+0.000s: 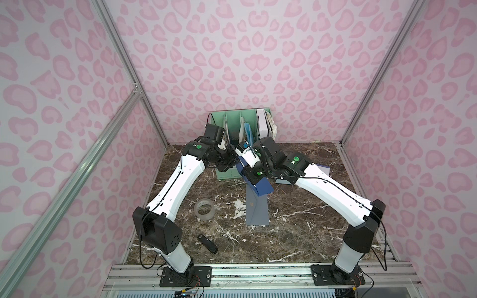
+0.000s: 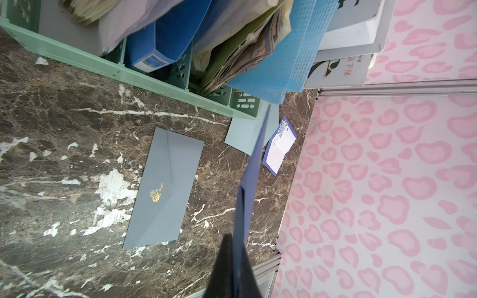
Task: Take the letter paper out of the envelope
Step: Take out the letter paper from the envelope.
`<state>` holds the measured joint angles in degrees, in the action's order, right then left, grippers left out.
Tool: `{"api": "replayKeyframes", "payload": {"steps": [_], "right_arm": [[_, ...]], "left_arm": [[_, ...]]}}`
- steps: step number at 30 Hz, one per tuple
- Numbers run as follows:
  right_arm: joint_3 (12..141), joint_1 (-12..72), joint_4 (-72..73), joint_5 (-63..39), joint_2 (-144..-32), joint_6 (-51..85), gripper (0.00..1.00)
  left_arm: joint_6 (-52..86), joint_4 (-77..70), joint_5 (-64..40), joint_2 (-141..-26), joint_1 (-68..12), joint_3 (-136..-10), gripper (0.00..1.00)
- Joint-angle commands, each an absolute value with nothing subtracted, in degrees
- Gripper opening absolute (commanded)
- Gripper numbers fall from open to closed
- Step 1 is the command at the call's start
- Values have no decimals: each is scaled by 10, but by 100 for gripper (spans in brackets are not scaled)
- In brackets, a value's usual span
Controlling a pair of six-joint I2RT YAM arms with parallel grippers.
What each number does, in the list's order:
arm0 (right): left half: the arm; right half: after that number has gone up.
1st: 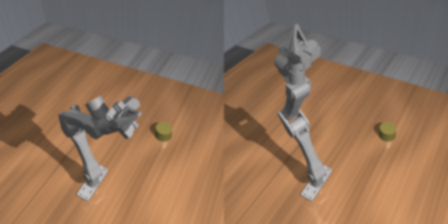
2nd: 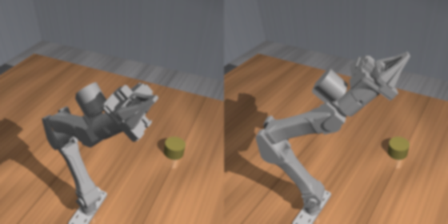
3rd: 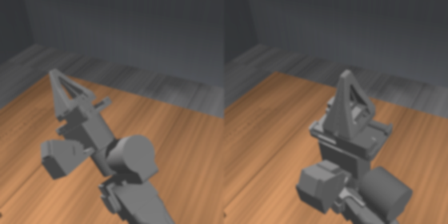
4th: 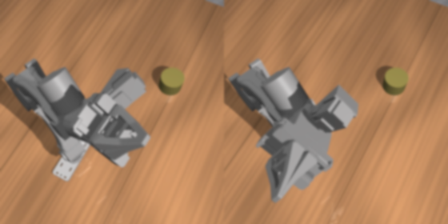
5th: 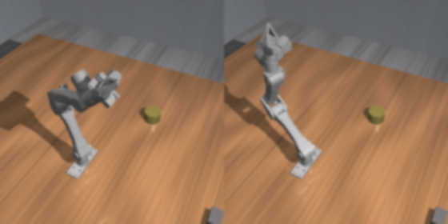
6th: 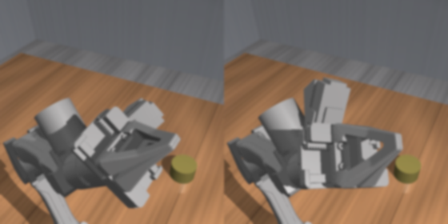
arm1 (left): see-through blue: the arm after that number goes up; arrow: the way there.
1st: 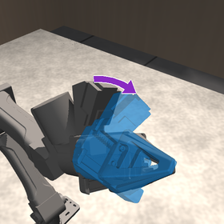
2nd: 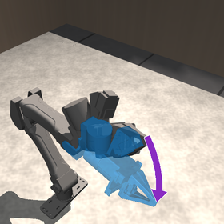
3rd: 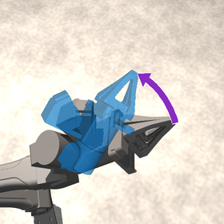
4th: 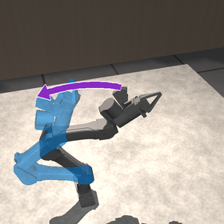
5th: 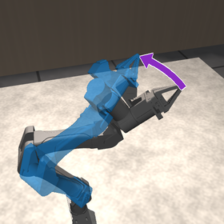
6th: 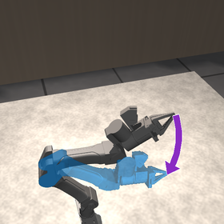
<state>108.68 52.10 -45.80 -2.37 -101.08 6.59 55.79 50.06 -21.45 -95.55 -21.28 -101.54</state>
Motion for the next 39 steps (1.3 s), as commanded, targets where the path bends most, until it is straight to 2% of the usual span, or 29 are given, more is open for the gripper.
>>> {"api": "replayKeyframes", "payload": {"steps": [1,13,25,39], "right_arm": [[1083,526,-471,2,-1009,50,21],[1066,527,-471,63,-1014,55,22],[1079,526,-491,75,-1039,59,23],[1065,526,-521,92,-1037,62,14]], "left_arm": [[572,479,-232,-951,-213,-1013,0],[596,469,-243,-949,-213,-1008,0],[606,472,-244,-944,-213,-1007,0],[607,472,-245,-940,-213,-1008,0]]}}
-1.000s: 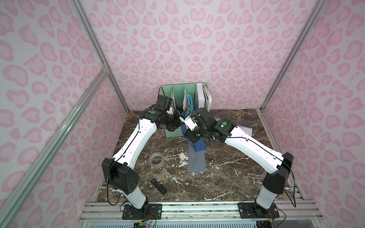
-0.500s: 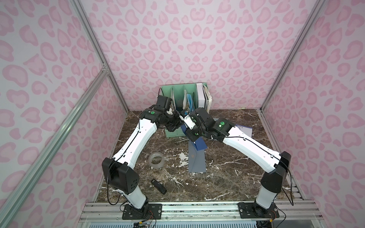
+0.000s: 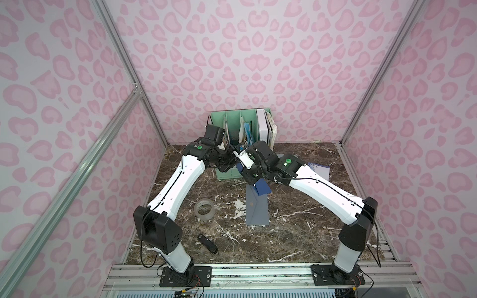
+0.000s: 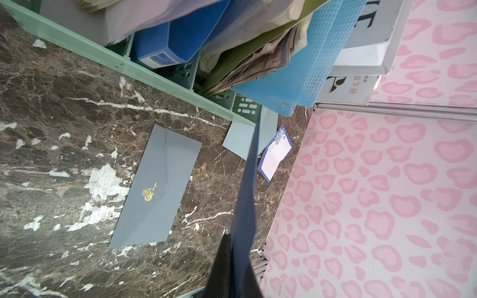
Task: Take the letter paper out of the envelope
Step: Take out the letter paper from the envelope.
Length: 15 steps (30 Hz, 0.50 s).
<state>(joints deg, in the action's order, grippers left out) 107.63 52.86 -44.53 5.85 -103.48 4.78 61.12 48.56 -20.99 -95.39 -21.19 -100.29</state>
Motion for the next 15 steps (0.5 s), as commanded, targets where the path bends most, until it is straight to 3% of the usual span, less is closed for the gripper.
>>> {"api": "replayKeyframes", "payload": {"steps": [1,12,15], "right_arm": [[1058,526,-520,92,-1036,63,15],[1015,513,-511,98,-1017,76,23],[1007,505,-505,89,-1006,86,21]], "left_arm": [[607,471,-245,-940,-213,-1009,0],[605,474,-244,-938,-213,-1011,0],[603,476,-244,-938,-213,-1011,0]]}}
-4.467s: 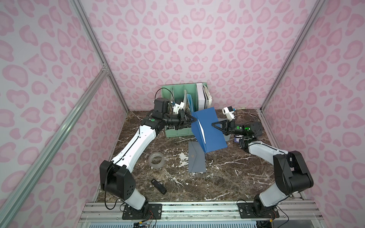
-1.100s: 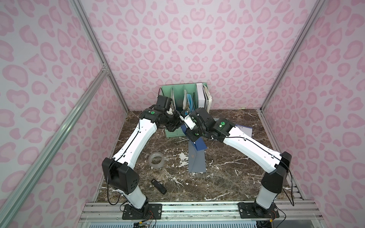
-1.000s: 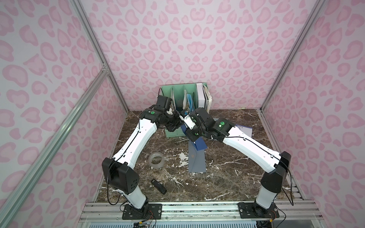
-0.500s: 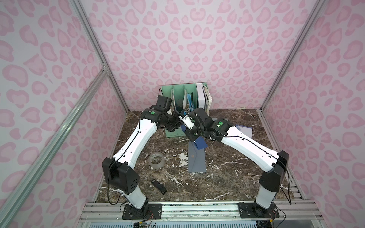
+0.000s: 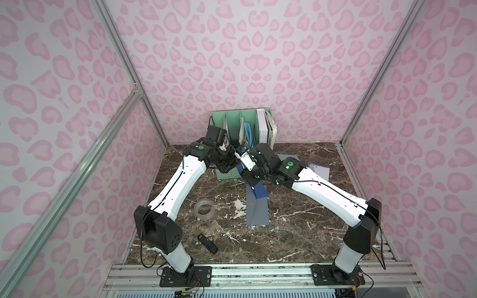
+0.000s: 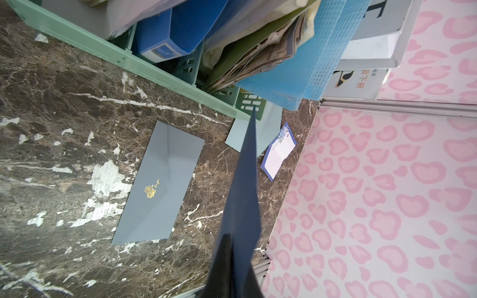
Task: Take the letter paper out of the envelope
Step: Take out the letter paper from the envelope.
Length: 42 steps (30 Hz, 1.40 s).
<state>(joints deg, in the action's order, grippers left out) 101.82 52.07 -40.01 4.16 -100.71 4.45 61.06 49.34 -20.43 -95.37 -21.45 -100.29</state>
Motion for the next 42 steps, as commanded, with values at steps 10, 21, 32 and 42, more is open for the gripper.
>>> {"api": "replayKeyframes", "payload": {"steps": [10,21,32,42], "right_arm": [[979,478,-478,29,-968,86,21],[1028,507,-475,82,-987,58,28],[1012,510,-431,131,-998,32,25],[1001,517,-413,187,-1011,16,15]], "left_arm": [[597,477,-245,-942,-212,-1014,0],[596,481,-247,-949,-212,-1017,0],[608,476,-259,-954,-213,-1024,0],[624,462,-270,-955,-213,-1017,0]]}}
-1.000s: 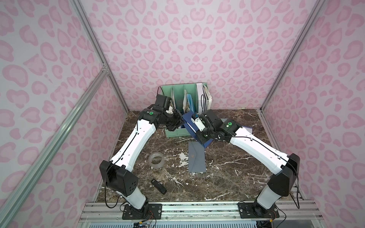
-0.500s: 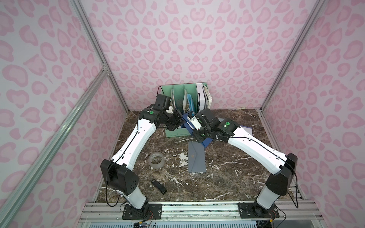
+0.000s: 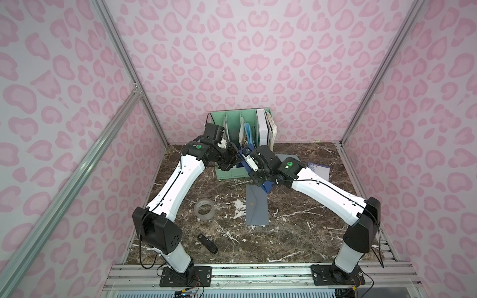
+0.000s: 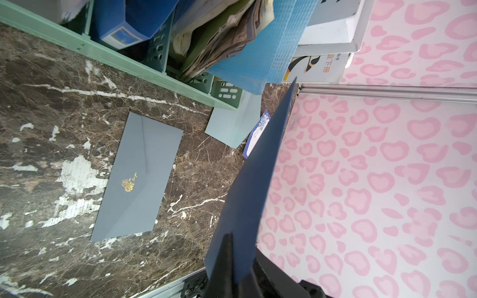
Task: Take the letter paper out of the envelope
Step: Take out the letter paper from the envelope.
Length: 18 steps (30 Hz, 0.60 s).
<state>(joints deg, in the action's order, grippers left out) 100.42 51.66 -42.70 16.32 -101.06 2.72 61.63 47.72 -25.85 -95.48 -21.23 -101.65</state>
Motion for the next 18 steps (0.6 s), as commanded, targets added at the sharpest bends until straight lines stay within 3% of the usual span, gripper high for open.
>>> {"api": "replayKeyframes", "payload": {"steps": [1,7,18], "right_arm": [[1001,517,-411,189,-1012,14,13],[1001,517,-412,192,-1009,17,0],[979,503,-391,19,-944,24,0]], "left_arm": [[624,461,-272,-956,-213,-1018,0],[625,461,-270,-958,-213,-1019,0],[611,484,-252,-970,-213,-1030,0]]}}
